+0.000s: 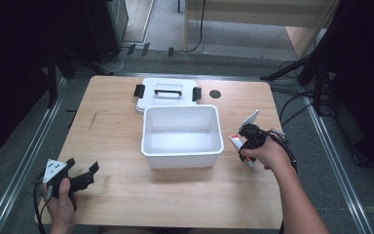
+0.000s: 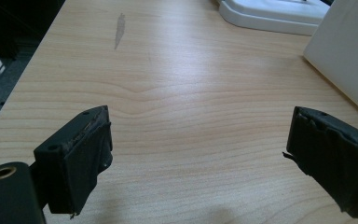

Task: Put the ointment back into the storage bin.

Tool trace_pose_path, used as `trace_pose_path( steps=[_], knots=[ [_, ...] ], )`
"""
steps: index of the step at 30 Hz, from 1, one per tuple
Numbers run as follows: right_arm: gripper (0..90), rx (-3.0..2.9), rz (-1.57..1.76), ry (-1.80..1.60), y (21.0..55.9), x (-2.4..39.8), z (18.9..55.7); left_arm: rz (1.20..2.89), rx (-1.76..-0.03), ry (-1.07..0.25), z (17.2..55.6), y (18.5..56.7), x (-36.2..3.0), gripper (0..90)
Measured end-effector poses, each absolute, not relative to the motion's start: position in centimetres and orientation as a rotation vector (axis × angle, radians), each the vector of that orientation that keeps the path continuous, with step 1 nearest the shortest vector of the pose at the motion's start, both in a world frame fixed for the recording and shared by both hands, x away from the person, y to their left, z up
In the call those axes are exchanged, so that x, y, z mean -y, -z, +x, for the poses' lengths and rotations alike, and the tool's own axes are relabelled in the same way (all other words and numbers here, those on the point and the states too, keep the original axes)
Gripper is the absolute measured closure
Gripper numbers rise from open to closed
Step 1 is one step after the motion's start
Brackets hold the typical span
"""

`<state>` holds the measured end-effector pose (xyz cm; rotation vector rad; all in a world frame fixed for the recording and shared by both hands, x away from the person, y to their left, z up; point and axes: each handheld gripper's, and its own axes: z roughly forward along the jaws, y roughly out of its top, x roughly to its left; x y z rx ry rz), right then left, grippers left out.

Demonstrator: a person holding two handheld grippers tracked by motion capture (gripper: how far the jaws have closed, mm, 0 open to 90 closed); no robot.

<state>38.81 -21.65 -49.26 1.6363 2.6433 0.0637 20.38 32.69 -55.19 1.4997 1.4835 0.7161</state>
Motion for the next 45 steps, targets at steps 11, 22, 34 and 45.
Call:
trace_pose_path(
  steps=[11,22,34,45],
  knots=[
    [65.4,-2.626,1.682,-0.021,49.8,21.2,39.7,1.501,-1.483,-0.714,20.4,55.2,-32.7,7.6],
    [70.2,-2.636,1.673,0.007,50.4,21.1,40.0,1.501,-1.483,-0.714,20.4,55.2,-32.7,7.6],
    [72.9,-2.619,1.706,-0.016,50.3,21.4,39.9,1.502,-1.483,-0.716,20.4,55.2,-32.7,7.6],
    [72.9,-2.612,1.714,-0.05,47.2,21.6,39.6,1.502,-1.484,-0.716,20.4,55.2,-32.7,7.6]
  ],
)
